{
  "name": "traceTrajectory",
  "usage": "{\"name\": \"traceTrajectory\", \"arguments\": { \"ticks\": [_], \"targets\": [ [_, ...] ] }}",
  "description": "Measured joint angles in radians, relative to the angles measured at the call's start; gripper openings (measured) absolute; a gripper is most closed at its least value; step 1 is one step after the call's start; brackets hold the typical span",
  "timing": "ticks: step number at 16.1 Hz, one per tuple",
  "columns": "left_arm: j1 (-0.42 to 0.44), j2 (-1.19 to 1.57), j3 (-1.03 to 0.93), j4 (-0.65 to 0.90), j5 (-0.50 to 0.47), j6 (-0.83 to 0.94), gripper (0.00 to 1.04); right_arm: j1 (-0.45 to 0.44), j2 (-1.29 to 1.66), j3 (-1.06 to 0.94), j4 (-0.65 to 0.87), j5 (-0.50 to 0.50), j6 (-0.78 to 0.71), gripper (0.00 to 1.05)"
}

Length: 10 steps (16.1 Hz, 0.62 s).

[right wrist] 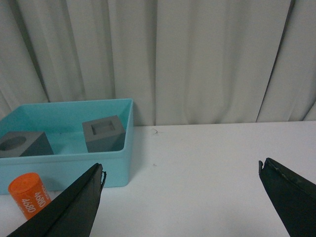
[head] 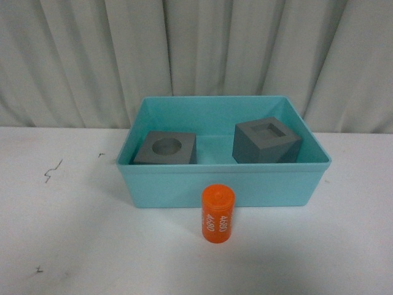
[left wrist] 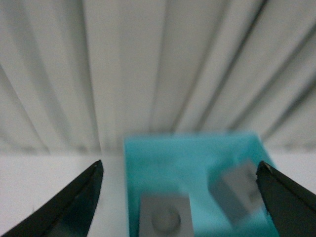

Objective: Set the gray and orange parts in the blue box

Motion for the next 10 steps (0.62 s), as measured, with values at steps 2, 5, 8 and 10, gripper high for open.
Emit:
{"name": "traceTrajectory", "arguments": {
  "ticks": [2, 5, 8, 10],
  "targets": [
    [0.045, -0.149, -0.259, 0.371, -0.1, 0.123, 0.72, 0.0, 0.0, 0.0, 0.0, 0.0, 0.0, 0.98],
    [0.121, -0.288, -0.556, 0.556, -0.047, 0.175, 0.36, 0.0, 0.0, 0.0, 0.0, 0.0, 0.0, 0.98],
    [0.174, -0.407, -0.733, 0.609, 0.009, 0.18, 0.01, 0.0, 0.0, 0.0, 0.0, 0.0, 0.0, 0.98],
    [0.206, -0.485, -0.824, 0.614, 0.037, 0.183, 0.02, 0.0, 0.0, 0.0, 0.0, 0.0, 0.0, 0.98]
  ]
}}
